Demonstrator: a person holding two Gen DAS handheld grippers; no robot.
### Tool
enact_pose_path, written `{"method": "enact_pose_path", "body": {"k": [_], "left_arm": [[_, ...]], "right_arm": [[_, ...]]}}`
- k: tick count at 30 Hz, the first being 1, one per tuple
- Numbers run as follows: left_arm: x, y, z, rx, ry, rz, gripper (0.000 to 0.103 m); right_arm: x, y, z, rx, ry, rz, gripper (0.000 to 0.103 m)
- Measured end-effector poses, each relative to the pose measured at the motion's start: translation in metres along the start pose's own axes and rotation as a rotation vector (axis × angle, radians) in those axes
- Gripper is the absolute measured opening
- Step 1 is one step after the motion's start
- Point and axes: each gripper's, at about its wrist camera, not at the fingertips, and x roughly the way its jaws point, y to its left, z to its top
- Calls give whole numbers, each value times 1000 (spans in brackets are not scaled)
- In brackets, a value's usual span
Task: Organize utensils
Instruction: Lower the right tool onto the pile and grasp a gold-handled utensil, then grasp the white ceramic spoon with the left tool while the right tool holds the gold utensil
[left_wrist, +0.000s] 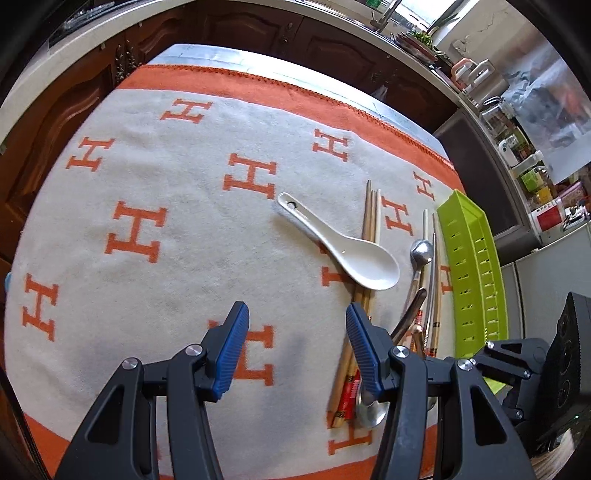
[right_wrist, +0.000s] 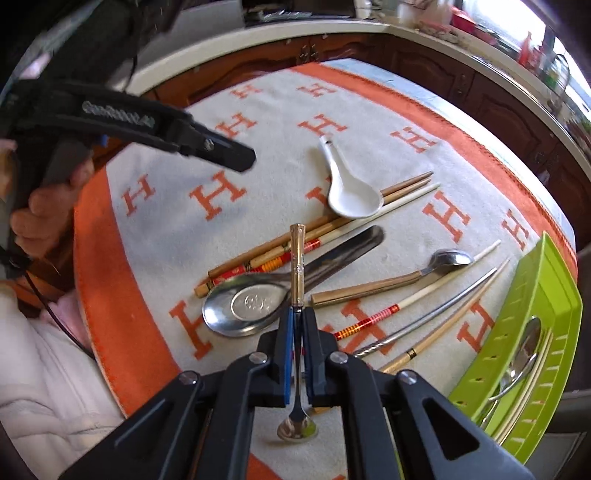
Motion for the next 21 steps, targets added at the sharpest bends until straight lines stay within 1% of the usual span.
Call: {"method": "enact_pose_path", "body": {"k": [3, 6, 8, 10, 13, 18, 21], "left_arm": [[19, -1, 14, -65, 29, -59, 53], [40, -1, 24, -141, 61, -93, 51], [51, -3, 27, -171, 78, -111, 51], [55, -9, 31, -171, 68, -104, 51], [63, -20, 36, -167, 83, -93, 51], [74, -40, 42, -132, 82, -55, 51], [76, -46, 45, -117, 70, -33, 51]], "right_arm": [[-15, -15, 0, 102, -62, 24, 4], [-28, -31, -1, 207, -128, 55, 4], [-34, -38, -3, 261, -165, 72, 4], [-38, -45, -4, 304, -191, 81, 4], [-39, -52, -7, 349, -212, 89, 4], [-35, -61, -13, 406, -231, 108, 4], [-33, -64, -16, 419, -234, 113, 4]]}}
